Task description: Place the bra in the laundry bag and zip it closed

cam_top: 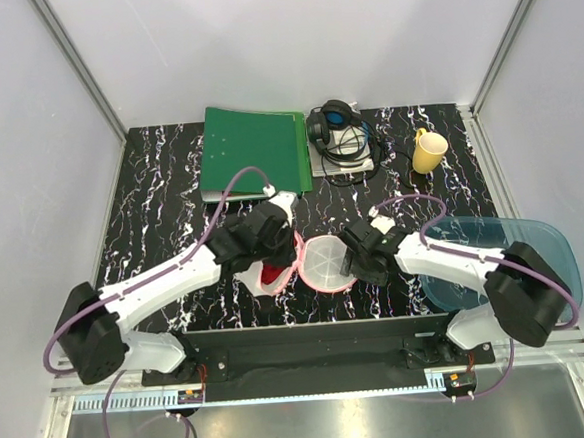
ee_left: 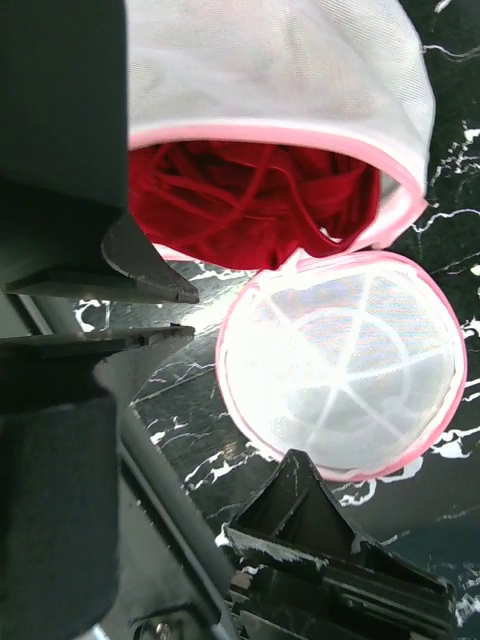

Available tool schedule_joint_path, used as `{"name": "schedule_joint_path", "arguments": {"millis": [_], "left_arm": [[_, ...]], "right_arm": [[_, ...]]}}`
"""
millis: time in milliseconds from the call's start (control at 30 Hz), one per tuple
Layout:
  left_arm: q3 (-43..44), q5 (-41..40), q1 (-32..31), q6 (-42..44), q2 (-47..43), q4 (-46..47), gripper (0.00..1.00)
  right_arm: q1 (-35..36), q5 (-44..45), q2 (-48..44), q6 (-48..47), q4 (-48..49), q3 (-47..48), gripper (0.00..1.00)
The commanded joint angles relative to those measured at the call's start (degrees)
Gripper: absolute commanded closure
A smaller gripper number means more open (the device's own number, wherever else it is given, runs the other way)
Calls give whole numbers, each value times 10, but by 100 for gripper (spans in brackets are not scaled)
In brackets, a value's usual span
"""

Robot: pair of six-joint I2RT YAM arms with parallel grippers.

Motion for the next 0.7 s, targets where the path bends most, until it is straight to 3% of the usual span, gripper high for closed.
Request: {"name": "schedule_joint_path", "arguments": {"millis": [0, 200, 400, 433, 533, 567, 600, 667], "left_arm": [[43, -32, -14, 26, 32, 19, 81], [35, -53, -17, 32, 75, 25, 82], [20, -58, -18, 38, 107, 37, 83], [15, -77, -18, 40, 111, 37, 83], [8, -96, -17, 45, 126, 47, 83], [8, -96, -15, 46, 137, 49, 84], [8, -97, -13, 47, 143, 51, 84], [13, -96, -7, 50, 162, 54, 85]], "right_arm": [[2, 56, 36, 21, -10, 10, 34], [1, 62, 78, 14, 14, 22, 39], [0, 63, 64, 31, 18, 2, 60], [1, 65, 47, 28, 17, -3, 69], [1, 67, 2, 11, 13, -13, 82], [2, 68, -12, 7, 9, -15, 94], [1, 70, -26, -4, -5, -15, 100], [1, 66, -68, -19, -19, -13, 100]]}}
